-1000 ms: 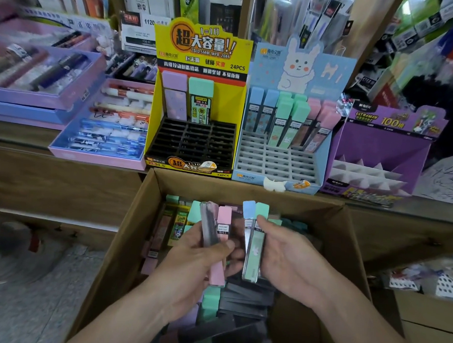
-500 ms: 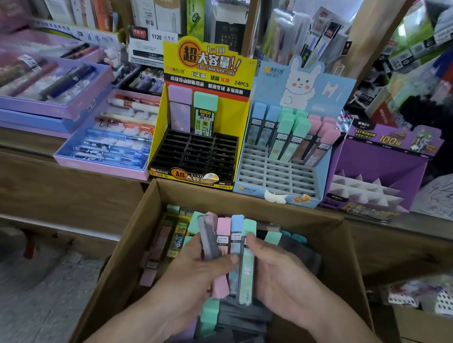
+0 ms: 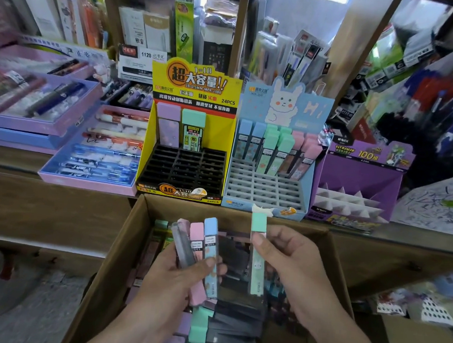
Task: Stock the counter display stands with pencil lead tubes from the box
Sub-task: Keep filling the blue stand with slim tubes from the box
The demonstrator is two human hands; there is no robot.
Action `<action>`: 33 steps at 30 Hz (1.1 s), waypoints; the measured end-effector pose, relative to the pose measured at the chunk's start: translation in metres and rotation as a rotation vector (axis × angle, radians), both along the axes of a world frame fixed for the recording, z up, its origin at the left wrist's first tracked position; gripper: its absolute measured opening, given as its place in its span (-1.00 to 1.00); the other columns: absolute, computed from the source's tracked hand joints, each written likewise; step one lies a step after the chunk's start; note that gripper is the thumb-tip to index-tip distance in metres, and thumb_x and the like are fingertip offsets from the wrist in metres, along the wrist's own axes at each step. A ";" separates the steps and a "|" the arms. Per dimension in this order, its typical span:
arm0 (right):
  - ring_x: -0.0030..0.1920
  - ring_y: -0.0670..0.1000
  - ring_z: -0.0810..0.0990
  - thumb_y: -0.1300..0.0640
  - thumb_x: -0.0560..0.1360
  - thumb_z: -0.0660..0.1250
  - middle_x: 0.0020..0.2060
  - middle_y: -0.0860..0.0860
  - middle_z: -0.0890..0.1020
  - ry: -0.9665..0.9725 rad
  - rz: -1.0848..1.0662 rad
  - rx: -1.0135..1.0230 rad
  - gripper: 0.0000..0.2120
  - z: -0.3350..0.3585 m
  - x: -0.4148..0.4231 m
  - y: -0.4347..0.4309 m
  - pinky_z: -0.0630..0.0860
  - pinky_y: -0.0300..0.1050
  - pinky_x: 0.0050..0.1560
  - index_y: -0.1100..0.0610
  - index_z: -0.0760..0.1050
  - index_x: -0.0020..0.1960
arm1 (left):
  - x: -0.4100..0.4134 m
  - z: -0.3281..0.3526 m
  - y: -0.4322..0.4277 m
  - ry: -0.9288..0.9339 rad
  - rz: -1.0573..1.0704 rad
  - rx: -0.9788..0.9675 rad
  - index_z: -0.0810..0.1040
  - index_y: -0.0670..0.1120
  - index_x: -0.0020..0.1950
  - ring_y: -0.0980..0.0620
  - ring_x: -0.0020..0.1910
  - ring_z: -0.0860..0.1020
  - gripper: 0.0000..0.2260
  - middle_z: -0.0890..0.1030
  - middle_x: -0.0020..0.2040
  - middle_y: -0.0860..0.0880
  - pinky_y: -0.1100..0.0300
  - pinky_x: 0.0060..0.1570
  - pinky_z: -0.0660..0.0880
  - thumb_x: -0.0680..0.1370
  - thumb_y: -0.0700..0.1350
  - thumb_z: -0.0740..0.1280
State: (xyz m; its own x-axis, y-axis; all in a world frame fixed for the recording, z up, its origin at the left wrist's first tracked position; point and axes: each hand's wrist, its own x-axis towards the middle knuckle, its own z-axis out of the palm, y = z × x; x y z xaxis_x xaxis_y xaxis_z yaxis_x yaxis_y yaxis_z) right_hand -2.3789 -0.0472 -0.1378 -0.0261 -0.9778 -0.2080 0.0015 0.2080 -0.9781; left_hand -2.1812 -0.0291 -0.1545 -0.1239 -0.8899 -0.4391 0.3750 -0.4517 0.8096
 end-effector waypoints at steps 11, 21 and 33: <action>-0.17 0.04 0.74 0.00 0.50 0.47 -0.15 0.02 0.77 0.139 -0.176 -0.282 -0.87 0.039 -0.028 -0.035 0.64 -0.25 -0.22 0.03 0.73 -0.03 | 0.002 0.002 -0.001 0.074 -0.036 -0.034 0.54 -0.19 0.25 -0.29 -0.03 0.71 -0.62 0.70 0.01 -0.32 0.03 -0.29 0.66 0.44 -0.32 0.42; -0.25 -0.10 0.72 0.25 0.56 0.45 -0.23 -0.05 0.75 0.327 -0.279 -0.513 -0.83 0.056 -0.034 -0.087 0.61 -0.29 -0.32 -0.02 0.66 -0.02 | 0.005 0.004 -0.002 0.055 -0.017 0.008 0.55 -0.22 0.22 -0.27 -0.07 0.71 -0.67 0.70 -0.01 -0.33 0.03 -0.22 0.66 0.47 -0.37 0.40; -0.23 -0.12 0.72 0.25 0.57 0.44 -0.25 -0.13 0.74 0.514 -0.225 -0.451 -0.83 0.052 -0.039 -0.108 0.67 -0.23 -0.26 -0.01 0.67 0.03 | 0.007 0.010 -0.003 0.050 -0.025 0.020 0.51 -0.20 0.27 -0.25 -0.08 0.72 -0.66 0.71 -0.02 -0.30 0.05 -0.33 0.64 0.51 -0.39 0.37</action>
State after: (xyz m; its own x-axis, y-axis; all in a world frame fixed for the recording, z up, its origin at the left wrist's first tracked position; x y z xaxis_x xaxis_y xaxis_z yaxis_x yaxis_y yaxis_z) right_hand -2.4176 -0.1550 -0.0862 -0.2236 -0.9249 0.3076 -0.4872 -0.1673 -0.8571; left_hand -2.1738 -0.0321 -0.1446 -0.1684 -0.8773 -0.4494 0.4027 -0.4774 0.7810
